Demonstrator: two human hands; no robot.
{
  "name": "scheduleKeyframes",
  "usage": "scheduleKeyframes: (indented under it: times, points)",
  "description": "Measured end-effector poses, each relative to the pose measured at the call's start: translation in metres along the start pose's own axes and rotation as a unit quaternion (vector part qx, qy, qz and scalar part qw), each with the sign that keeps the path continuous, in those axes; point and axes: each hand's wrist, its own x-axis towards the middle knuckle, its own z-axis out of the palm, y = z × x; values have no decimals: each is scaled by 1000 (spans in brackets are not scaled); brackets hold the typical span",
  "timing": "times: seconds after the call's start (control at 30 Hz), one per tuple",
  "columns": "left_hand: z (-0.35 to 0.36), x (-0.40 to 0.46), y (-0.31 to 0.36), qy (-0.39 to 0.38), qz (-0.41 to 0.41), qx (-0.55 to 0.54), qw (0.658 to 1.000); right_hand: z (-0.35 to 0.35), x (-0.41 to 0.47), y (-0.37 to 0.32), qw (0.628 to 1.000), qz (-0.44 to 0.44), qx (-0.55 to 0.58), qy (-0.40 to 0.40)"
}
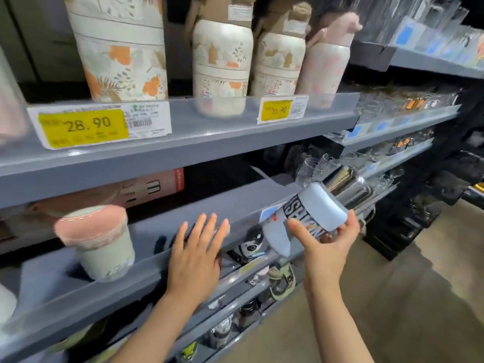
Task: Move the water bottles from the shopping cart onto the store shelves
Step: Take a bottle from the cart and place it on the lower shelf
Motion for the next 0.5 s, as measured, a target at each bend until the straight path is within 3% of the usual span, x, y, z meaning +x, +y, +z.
scheduleKeyframes:
  times: [0.3, 0.5]
  points:
    - [8, 0, 22, 8, -96, 90, 991, 56, 101, 37, 990, 15, 134, -42]
    - [12, -1, 32, 3, -134, 152, 979, 67, 132, 61, 991, -47, 77, -101]
